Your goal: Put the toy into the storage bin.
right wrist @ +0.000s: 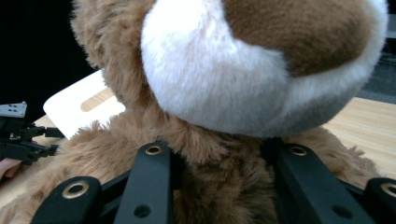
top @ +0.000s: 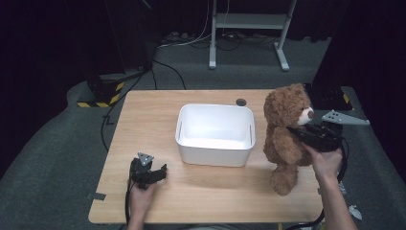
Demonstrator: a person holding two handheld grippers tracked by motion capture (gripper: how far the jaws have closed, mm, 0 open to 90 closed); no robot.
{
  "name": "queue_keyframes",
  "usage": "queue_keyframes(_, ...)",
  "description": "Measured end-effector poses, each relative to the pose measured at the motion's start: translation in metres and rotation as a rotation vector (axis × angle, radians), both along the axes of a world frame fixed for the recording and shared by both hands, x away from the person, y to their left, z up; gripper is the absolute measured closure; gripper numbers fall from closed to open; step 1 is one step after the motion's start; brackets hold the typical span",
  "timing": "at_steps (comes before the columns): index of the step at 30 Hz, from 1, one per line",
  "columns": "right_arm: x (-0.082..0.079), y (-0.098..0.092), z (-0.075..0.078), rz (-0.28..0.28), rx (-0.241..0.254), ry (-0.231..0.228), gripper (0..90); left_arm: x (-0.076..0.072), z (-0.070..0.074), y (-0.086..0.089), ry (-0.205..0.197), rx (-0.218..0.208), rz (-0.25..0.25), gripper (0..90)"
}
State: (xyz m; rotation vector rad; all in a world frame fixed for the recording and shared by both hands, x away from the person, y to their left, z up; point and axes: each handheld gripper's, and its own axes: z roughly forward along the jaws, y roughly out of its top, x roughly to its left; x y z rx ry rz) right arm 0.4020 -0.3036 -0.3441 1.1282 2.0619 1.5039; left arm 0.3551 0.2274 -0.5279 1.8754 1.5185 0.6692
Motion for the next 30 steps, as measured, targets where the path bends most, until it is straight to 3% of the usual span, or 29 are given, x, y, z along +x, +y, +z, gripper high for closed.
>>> queue_keyframes(22,-0.006,0.015,0.036,0.049,0.027,-0.038,66.1,0.0,0.0,0.0,0.0,-0.002,0.001,21.7)
queue_keyframes(30,-0.004,0.025,0.047,0.058,0.012,-0.049,66.2,0.0,0.0,0.0,0.0,-0.001,0.001,21.7)
